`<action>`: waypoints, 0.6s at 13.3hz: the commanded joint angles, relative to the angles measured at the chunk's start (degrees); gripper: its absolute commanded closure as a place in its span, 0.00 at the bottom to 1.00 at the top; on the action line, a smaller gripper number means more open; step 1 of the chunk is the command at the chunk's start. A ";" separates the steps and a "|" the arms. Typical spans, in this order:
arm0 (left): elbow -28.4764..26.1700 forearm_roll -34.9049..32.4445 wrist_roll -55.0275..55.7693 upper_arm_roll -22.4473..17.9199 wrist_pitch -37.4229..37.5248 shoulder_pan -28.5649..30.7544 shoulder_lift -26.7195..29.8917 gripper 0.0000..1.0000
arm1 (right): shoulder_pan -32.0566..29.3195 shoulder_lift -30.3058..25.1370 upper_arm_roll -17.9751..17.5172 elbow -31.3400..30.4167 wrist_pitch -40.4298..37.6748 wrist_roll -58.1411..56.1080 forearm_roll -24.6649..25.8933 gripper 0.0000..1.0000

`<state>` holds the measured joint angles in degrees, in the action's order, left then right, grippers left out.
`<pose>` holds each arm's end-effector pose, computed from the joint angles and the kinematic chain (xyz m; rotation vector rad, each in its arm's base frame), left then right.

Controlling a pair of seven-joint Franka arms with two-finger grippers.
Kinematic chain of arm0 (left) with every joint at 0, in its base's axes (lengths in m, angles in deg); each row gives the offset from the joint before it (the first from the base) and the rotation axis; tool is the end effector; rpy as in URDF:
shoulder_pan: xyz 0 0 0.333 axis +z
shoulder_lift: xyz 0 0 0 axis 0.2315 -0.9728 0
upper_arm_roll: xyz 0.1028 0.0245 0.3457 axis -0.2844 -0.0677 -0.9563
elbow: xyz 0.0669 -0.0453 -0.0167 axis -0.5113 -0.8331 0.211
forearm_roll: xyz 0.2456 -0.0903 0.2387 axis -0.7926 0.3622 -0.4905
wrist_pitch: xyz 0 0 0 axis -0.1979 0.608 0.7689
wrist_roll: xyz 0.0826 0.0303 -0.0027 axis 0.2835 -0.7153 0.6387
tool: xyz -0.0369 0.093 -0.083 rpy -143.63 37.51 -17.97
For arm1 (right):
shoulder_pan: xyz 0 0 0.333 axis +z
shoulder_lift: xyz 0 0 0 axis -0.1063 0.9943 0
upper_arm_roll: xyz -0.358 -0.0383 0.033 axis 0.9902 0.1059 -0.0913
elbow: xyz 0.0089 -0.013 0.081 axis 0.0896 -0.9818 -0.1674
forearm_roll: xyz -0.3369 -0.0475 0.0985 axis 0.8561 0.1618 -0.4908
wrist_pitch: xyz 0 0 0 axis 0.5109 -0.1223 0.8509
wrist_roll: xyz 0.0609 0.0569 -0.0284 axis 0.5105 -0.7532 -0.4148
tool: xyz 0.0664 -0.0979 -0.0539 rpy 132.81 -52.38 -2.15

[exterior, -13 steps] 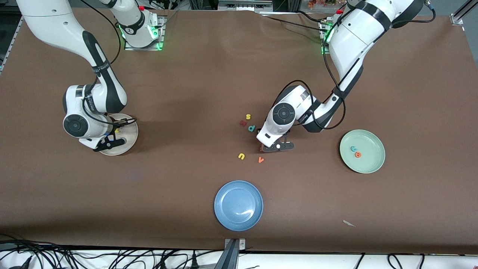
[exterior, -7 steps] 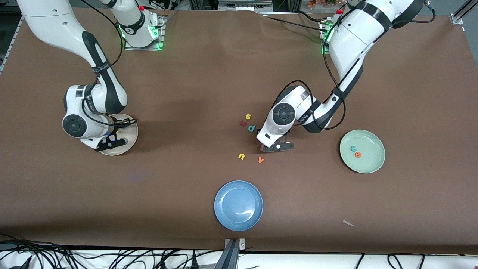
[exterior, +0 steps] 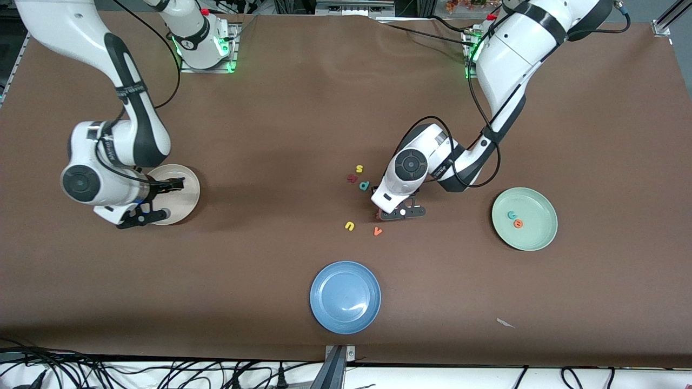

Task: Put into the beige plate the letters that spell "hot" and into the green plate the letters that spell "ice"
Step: 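Place the blue o on the white plate while the left gripper descends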

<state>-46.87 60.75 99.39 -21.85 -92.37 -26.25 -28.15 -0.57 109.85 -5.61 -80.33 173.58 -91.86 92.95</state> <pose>0.5637 -0.3629 0.2092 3.1163 0.1994 -0.2303 0.5962 0.0128 0.3199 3.0164 0.3845 -0.4133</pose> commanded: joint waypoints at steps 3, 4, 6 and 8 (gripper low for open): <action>1.38 0.07 -0.24 -0.53 0.49 -0.49 -1.17 0.68 | 0.36 -1.01 -0.20 10.55 -9.97 1.09 -1.22 0.01; 1.38 -0.11 -0.24 -0.53 0.49 -0.49 -1.17 0.69 | 0.36 -1.01 -0.20 11.26 -9.98 1.62 -1.22 0.01; 1.38 -0.11 -0.24 -0.53 0.49 -0.49 -1.17 0.71 | 0.01 -1.44 0.06 11.97 -10.68 2.93 -4.44 0.01; 1.38 -0.11 -0.24 -0.62 0.49 -0.49 -1.17 0.76 | -0.08 -2.32 0.24 13.89 -12.95 6.09 -9.03 0.01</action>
<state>-46.70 60.75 99.39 -21.86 -92.34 -26.25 -28.16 -0.33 108.29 -5.40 -68.83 163.85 -88.47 87.12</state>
